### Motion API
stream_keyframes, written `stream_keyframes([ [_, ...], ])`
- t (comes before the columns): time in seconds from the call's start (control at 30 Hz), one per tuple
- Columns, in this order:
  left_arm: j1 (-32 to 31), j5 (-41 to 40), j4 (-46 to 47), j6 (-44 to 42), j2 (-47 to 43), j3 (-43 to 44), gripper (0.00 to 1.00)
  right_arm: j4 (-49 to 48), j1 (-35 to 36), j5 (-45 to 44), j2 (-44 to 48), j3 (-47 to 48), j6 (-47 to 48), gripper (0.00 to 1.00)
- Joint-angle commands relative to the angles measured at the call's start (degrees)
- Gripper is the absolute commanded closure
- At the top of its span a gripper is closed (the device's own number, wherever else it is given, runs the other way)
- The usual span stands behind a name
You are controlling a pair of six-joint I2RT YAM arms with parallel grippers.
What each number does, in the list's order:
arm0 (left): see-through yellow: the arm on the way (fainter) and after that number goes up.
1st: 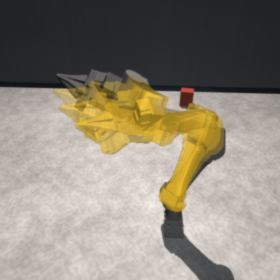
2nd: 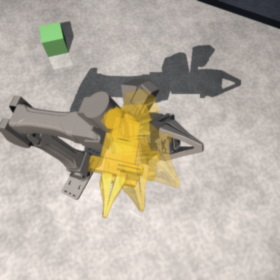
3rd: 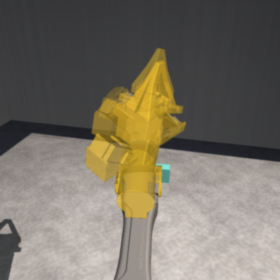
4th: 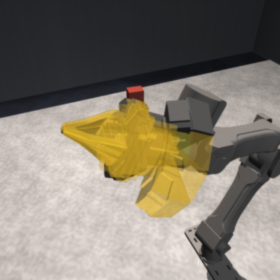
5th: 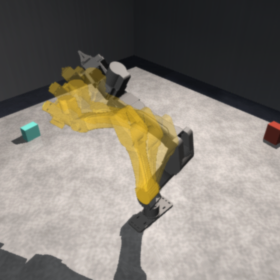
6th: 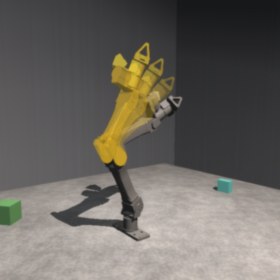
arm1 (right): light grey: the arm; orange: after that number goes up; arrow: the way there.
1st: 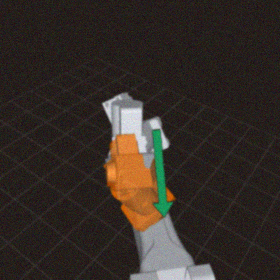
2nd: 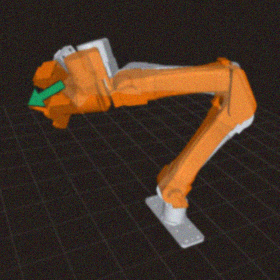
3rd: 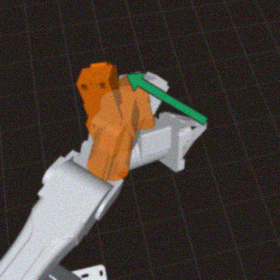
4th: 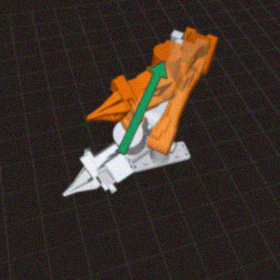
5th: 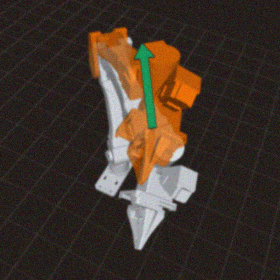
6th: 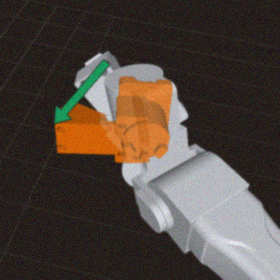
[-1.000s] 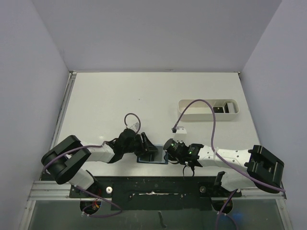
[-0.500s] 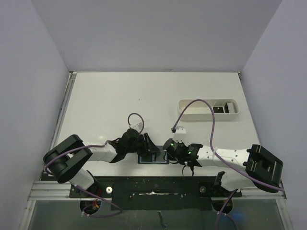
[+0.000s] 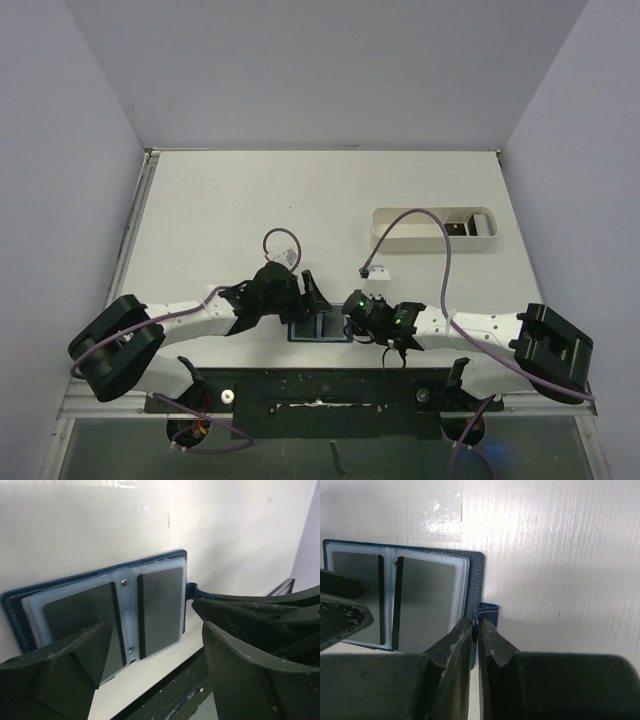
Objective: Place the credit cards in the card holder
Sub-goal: Insert the credit card into the card holder, then close the card holder at the center of the board.
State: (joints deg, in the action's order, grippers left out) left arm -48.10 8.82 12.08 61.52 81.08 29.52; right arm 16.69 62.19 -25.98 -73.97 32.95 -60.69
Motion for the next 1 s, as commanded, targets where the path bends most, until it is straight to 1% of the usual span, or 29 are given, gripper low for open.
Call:
stream_keyframes([
  [0.0, 1.5, -5.1, -10.5, -4.8, -4.4, 2.4, 0.27, -2.3, -0.2, -2.0, 2.0, -0.6, -0.4, 1.0],
  [0.1, 3.6, -5.9, -13.7, -6.2, -5.8, 1.7, 0.27, -2.3, -0.2, -2.2, 2.2, -0.7, -0.3, 1.0],
  [0.3, 4.9, -8.4, -18.4, -8.4, -6.4, 1.6, 0.36, -2.9, -0.3, -2.1, 2.6, -1.0, 0.2, 1.0],
  [0.37, 4.9, -9.1, -19.7, -8.5, -6.3, 1.4, 0.38, -2.9, -0.3, -2.2, 2.5, -1.1, 0.1, 1.0],
  [0.47, 5.2, -9.2, -19.6, -8.2, -6.6, 0.4, 0.38, -3.1, -0.1, -2.2, 2.6, -1.7, -0.5, 1.0],
  [0.63, 5.4, -6.9, -17.3, -6.9, -7.0, -1.2, 0.37, -3.4, -0.2, -2.1, 3.2, -2.3, -0.8, 1.0],
  [0.97, 5.6, -7.7, -19.5, -5.8, -13.2, -1.0, 0.36, -3.3, 0.2, -2.1, 3.1, -2.3, -1.2, 1.0],
])
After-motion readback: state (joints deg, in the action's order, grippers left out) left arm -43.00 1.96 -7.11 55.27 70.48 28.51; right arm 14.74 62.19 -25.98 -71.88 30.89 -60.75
